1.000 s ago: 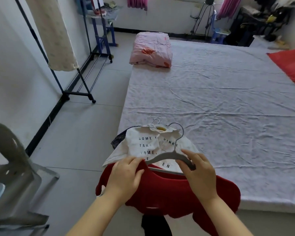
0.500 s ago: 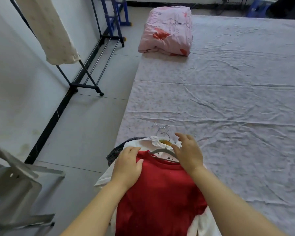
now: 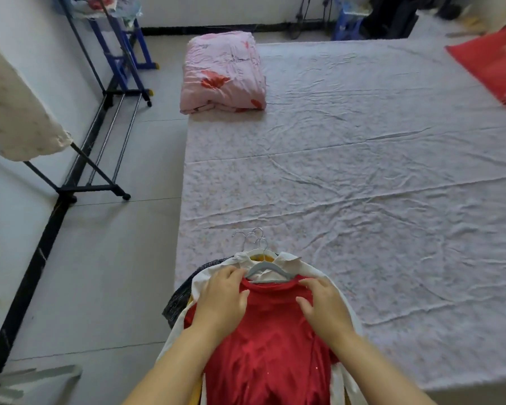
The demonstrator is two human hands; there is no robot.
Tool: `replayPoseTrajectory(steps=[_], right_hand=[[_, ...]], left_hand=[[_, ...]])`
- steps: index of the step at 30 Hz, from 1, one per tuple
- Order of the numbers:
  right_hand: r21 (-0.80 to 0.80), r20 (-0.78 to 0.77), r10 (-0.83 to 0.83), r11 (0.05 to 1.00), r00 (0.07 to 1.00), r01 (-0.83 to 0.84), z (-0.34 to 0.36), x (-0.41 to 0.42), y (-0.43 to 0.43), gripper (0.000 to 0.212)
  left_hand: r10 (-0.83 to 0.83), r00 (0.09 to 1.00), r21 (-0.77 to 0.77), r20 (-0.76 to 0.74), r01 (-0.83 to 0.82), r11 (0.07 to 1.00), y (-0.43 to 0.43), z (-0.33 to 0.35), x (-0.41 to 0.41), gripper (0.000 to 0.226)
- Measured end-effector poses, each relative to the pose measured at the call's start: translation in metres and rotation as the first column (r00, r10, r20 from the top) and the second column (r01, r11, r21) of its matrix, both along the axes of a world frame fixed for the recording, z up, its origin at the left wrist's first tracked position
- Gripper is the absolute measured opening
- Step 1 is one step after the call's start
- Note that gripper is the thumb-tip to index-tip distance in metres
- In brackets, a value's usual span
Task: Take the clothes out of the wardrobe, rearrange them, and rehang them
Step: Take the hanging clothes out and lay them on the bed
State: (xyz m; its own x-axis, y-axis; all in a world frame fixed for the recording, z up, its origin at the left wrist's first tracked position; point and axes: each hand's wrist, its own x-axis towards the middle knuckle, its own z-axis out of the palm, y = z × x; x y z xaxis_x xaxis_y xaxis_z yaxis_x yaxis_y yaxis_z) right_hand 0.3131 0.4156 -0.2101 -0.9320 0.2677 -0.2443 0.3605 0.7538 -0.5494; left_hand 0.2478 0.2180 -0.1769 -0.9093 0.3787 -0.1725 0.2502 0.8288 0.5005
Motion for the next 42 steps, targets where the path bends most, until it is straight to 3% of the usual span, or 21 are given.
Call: replayPoseTrajectory(steps=[5, 8, 14, 21, 26, 32, 36, 42], right_hand=[[0.09, 0.02, -0.203, 0.975, 0.979, 0.201, 0.032, 0.052, -0.013, 0.038], [0.12, 0.023, -0.351, 0.931, 0.936, 0.346, 0.049, 0.106, -0.03, 0.036], [0.213, 0.146, -0.628, 0.774, 0.764, 0.596, 0.07, 0.25, -0.071, 0.037], [0.289, 0.077, -0.917, 0.397, 0.392, 0.871, 0.095, 0.432, -0.136, 0.034], [0.338, 0.031, -0.997, 0.076, 0.07, 0.938, 0.114, 0.589, -0.226, 0.035], [0.327, 0.003, -0.961, -0.261, -0.277, 0.908, 0.136, 0.758, -0.366, 0.034], [0.323, -0.039, -0.871, -0.474, -0.489, 0.819, 0.148, 0.846, -0.455, 0.034], [0.357, -0.094, -0.723, -0.666, -0.684, 0.655, 0.172, 0.936, -0.558, 0.035]], left_hand=[[-0.306, 0.95, -0.031, -0.055, 0.305, 0.952, 0.001, 0.011, 0.005, 0.037], [-0.514, 0.852, -0.075, -0.096, 0.509, 0.858, 0.002, 0.019, 0.018, 0.037], [-0.825, 0.557, -0.187, -0.094, 0.804, 0.564, 0.03, 0.047, 0.09, 0.036], [-0.988, 0.102, -0.188, -0.119, 0.974, 0.123, 0.082, 0.083, 0.248, 0.03], [-0.958, -0.248, -0.165, -0.145, 0.961, -0.224, 0.073, 0.106, 0.419, 0.036], [-0.796, -0.578, -0.144, -0.179, 0.816, -0.56, -0.002, 0.131, 0.642, 0.036], [-0.624, -0.743, -0.151, -0.241, 0.664, -0.732, -0.061, 0.139, 0.775, 0.036], [-0.36, -0.883, -0.177, -0.301, 0.423, -0.889, -0.144, 0.158, 0.921, 0.033]])
